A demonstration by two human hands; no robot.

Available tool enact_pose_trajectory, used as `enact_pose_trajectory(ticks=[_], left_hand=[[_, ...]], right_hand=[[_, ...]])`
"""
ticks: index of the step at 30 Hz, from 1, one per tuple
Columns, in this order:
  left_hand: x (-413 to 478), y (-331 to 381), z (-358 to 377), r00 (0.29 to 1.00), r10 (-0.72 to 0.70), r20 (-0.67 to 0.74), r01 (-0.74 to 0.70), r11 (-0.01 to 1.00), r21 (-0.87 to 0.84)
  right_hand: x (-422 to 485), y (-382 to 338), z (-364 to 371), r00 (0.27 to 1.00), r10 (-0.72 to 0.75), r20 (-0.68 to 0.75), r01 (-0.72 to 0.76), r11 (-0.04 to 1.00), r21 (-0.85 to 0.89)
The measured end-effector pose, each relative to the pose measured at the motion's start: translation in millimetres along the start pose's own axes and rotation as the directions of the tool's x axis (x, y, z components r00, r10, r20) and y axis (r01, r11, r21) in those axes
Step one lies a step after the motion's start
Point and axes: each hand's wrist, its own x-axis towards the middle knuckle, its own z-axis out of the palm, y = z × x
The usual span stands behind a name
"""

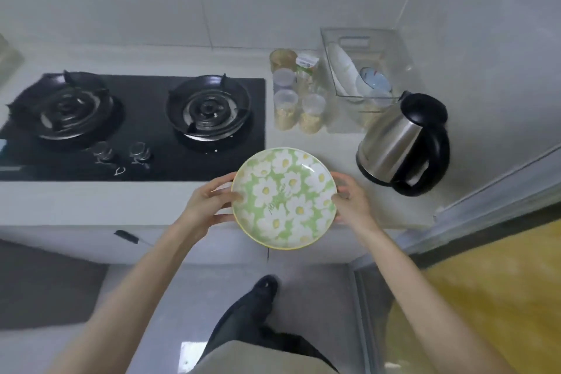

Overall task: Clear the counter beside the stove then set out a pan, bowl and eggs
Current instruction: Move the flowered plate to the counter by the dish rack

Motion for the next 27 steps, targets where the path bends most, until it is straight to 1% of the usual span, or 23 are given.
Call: enact_pose_trajectory(ticks=[3, 6, 10, 13, 17, 18, 19, 22, 23, 26, 27], left_hand=[[-40.5, -5.5, -35.2, 0.992, 0.050, -0.115, -0.057, 0.997, -0.060], [-82.4, -14.9, -74.1, 0.967, 0.084, -0.242, -0.117, 0.986, -0.122], [-147.2, -31.9, -128.9, 0.906, 0.117, -0.408, -0.203, 0.963, -0.176], [-212.6, -55.0, -181.3, 0.806, 0.116, -0.580, -0.302, 0.924, -0.234], [-294.1, -85.7, -237.6, 0.685, 0.105, -0.721, -0.391, 0.888, -0.242], [-314.3, -94.7, -250.8, 0.651, 0.095, -0.753, -0.402, 0.885, -0.235], [-342.6, -107.3, -269.7, 0.603, 0.081, -0.794, -0.418, 0.879, -0.228], [-407.4, -137.8, -309.0, 0.500, 0.054, -0.865, -0.458, 0.863, -0.211], [-440.1, -152.3, -326.1, 0.443, 0.043, -0.895, -0.481, 0.854, -0.197], [-514.5, -191.5, -360.8, 0.307, 0.014, -0.952, -0.537, 0.828, -0.161], [-525.6, -197.8, -365.5, 0.278, -0.003, -0.961, -0.545, 0.823, -0.160]], right_hand=[[-17.9, -21.9, 31.4, 0.993, -0.056, 0.101, 0.056, 0.998, 0.004], [-37.9, -40.9, 72.7, 0.973, -0.124, 0.194, 0.123, 0.992, 0.018], [-71.9, -67.6, 139.2, 0.919, -0.190, 0.346, 0.184, 0.982, 0.051], [-112.6, -85.9, 208.7, 0.836, -0.239, 0.494, 0.250, 0.967, 0.046], [-175.2, -98.9, 295.9, 0.732, -0.278, 0.623, 0.332, 0.943, 0.030], [-192.2, -100.1, 316.1, 0.708, -0.284, 0.647, 0.354, 0.935, 0.024], [-216.7, -99.7, 344.8, 0.666, -0.298, 0.684, 0.377, 0.925, 0.037], [-282.1, -97.7, 405.8, 0.557, -0.326, 0.764, 0.425, 0.902, 0.075], [-315.5, -95.0, 434.5, 0.506, -0.332, 0.796, 0.430, 0.897, 0.101], [-395.2, -85.7, 497.8, 0.407, -0.335, 0.850, 0.454, 0.882, 0.130], [-408.1, -83.9, 508.5, 0.386, -0.355, 0.851, 0.466, 0.872, 0.152]])
